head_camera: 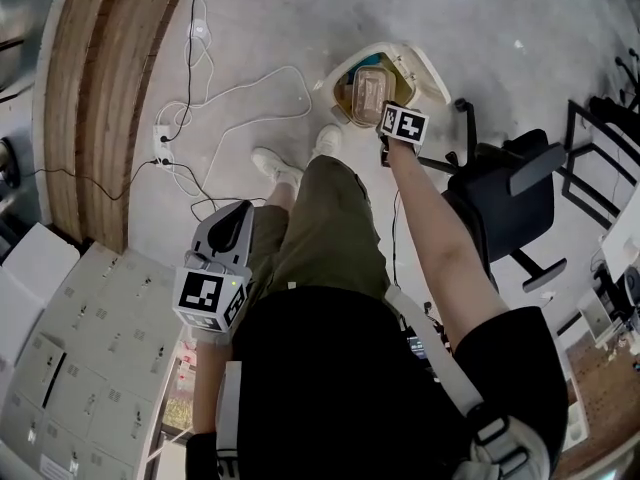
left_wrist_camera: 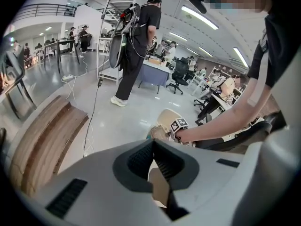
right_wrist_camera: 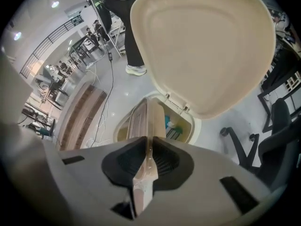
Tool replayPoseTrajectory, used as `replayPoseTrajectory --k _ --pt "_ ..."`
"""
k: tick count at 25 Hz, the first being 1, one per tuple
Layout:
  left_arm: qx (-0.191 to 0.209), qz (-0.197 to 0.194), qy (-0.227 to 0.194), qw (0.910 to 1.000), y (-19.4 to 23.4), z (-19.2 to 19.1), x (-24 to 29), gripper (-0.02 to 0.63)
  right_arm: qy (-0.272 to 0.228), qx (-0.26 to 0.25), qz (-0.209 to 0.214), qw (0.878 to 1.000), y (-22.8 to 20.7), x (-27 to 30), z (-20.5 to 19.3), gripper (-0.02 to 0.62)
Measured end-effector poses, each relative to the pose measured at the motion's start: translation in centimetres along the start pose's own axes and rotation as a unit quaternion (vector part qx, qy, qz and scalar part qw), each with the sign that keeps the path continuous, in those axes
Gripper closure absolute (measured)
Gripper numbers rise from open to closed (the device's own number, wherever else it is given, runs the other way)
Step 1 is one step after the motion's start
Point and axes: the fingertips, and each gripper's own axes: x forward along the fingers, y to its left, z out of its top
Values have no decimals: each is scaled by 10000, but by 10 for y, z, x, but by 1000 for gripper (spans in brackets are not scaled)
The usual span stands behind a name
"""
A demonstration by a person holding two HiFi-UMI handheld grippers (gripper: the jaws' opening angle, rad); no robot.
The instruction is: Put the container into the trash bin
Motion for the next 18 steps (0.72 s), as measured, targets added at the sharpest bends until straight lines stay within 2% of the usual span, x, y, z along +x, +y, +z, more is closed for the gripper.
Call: replayPoseTrajectory --k 18 --pt "-206 102 243 9994 11 -33 -4 597 62 440 -19 9990 -3 42 -7 537"
